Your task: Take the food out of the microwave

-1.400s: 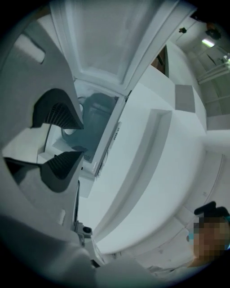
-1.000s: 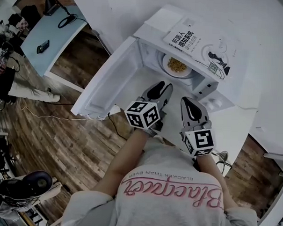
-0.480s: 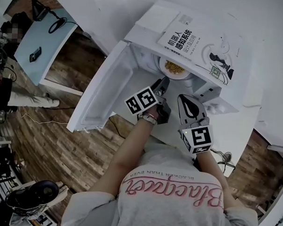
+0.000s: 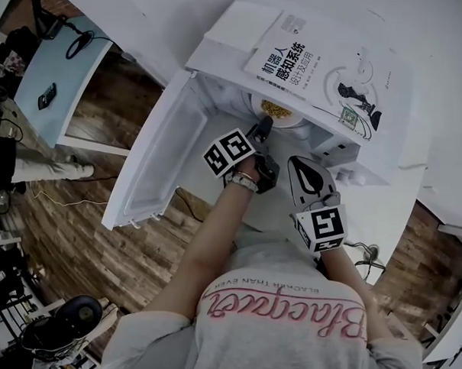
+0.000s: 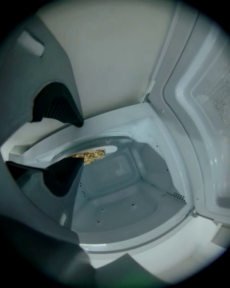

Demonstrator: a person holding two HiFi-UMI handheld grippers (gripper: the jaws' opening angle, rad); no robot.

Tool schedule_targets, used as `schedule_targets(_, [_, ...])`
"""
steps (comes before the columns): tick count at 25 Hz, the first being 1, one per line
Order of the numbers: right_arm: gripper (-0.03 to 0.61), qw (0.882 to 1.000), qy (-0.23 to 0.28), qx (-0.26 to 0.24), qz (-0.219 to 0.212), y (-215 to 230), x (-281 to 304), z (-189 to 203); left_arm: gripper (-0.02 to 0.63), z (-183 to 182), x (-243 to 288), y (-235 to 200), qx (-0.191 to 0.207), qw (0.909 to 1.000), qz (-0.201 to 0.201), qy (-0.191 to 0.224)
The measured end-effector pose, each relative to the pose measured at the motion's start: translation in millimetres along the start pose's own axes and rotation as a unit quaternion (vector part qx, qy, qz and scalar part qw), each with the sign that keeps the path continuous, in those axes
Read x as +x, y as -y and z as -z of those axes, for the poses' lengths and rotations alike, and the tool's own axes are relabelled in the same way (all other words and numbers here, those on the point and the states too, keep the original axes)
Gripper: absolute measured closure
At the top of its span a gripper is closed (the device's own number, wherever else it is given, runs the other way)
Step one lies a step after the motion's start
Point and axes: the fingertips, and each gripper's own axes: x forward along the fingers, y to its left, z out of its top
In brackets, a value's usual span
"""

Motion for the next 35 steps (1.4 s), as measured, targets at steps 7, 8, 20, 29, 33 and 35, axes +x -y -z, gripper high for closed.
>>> schedule_targets(7, [0.569, 1.000, -0.005, -0.003, 0.000, 1, -3, 4, 0.391, 0, -2, -5, -0.041, 0.9991, 0.002, 0.008])
schedule_targets(8, [0.568, 1.000, -0.005, -0.005, 0.000, 1, -3, 4, 0.391, 0, -3, -6, -0.051, 0.9986, 0.006, 0.007])
schedule_targets(20, [0.568, 1.000, 0.002, -0.020, 0.006, -6, -14, 1, 0.586, 1, -17, 11, -0.070, 0.9968, 0.037, -0.002])
schedule_targets(29, [0.568, 0.999, 0.010, -0.029, 0.006, -11, -22, -5, 0.604, 9, -35, 22, -0.090, 0.9917, 0.092, 0.006])
schedule_targets(33, [0.568, 0.999, 0.015, -0.032, 0.005, -16, -27, -8, 0.604, 13, -46, 25, -0.089, 0.9904, 0.105, 0.011])
schedule_targets(35, [0.568, 0.999, 0.017, -0.033, 0.003, -18, -30, -9, 0.604, 15, -52, 28, -0.087, 0.9895, 0.115, 0.013])
